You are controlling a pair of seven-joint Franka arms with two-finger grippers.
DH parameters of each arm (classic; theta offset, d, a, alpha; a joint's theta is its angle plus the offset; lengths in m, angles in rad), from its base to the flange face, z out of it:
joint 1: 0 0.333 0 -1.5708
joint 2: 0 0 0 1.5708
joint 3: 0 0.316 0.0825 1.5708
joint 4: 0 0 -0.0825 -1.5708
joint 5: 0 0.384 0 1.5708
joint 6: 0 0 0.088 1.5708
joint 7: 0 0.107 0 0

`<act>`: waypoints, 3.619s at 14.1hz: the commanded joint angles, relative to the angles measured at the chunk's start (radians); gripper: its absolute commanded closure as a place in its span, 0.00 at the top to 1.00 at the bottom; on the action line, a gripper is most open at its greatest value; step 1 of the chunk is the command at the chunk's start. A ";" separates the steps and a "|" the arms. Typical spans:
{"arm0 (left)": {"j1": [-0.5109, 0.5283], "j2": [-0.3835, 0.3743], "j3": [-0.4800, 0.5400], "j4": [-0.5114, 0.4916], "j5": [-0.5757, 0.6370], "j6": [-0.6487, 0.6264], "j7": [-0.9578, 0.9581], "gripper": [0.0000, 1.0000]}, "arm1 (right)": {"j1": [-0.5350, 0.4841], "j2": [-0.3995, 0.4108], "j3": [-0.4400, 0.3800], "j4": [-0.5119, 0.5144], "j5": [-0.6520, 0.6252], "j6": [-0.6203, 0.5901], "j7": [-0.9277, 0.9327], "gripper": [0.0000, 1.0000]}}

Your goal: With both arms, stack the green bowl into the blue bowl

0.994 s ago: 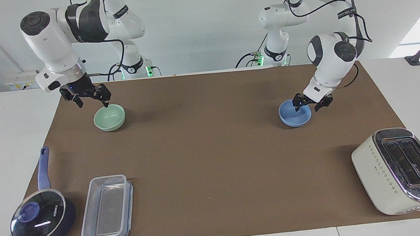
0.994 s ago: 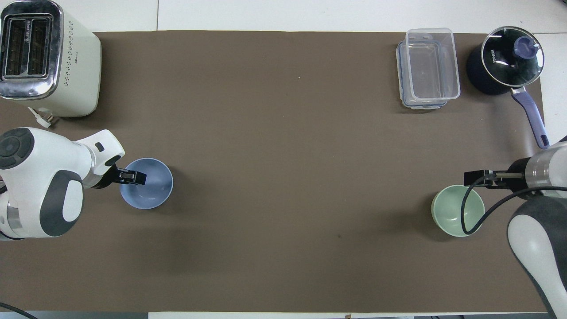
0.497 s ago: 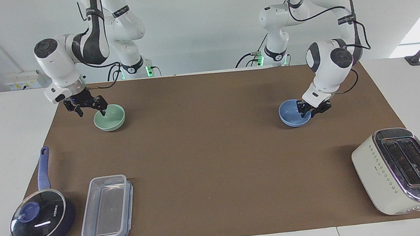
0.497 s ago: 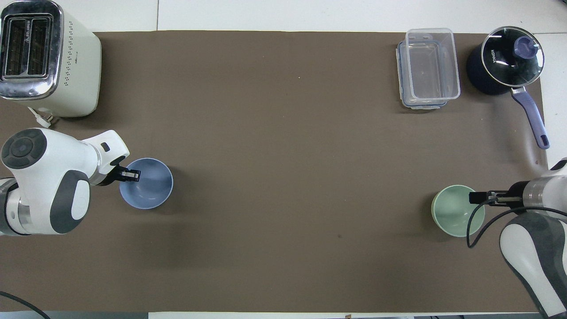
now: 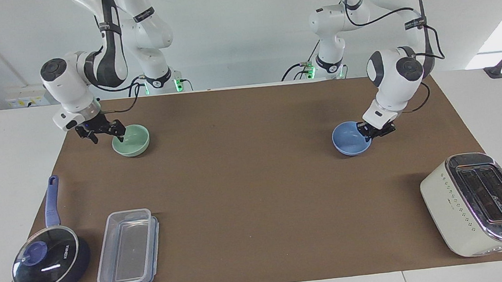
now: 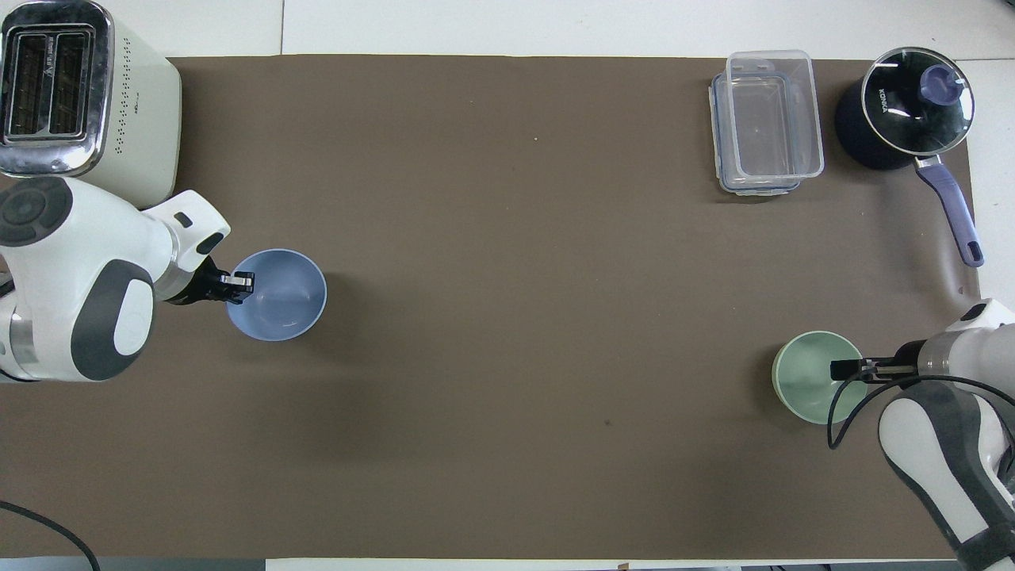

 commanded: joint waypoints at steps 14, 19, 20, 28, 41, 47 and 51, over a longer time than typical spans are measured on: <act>-0.474 0.039 0.006 -0.135 -0.139 0.391 -0.302 0.00 | 0.034 -0.027 0.020 0.125 0.090 -0.157 -0.014 0.00; -0.500 0.043 0.006 -0.144 -0.141 0.428 -0.308 0.40 | 0.227 -0.071 0.020 0.219 0.095 -0.261 0.257 0.00; -0.497 0.043 0.006 -0.140 -0.141 0.422 -0.319 0.99 | 0.270 -0.071 0.020 0.231 0.095 -0.267 0.302 0.00; -0.230 0.038 0.013 0.185 -0.132 -0.067 -0.232 1.00 | 0.525 -0.051 0.020 0.243 0.188 -0.219 0.470 0.00; 0.091 -0.089 0.013 0.439 0.046 -0.603 0.167 1.00 | 0.807 0.283 0.022 0.472 0.268 -0.017 0.707 0.00; 0.095 -0.103 0.015 0.399 0.034 -0.533 0.166 1.00 | 0.833 0.298 0.022 0.418 0.251 0.067 0.732 0.00; 0.094 -0.103 0.015 0.405 0.032 -0.528 0.166 1.00 | 0.844 0.301 0.020 0.403 0.250 0.098 0.729 0.00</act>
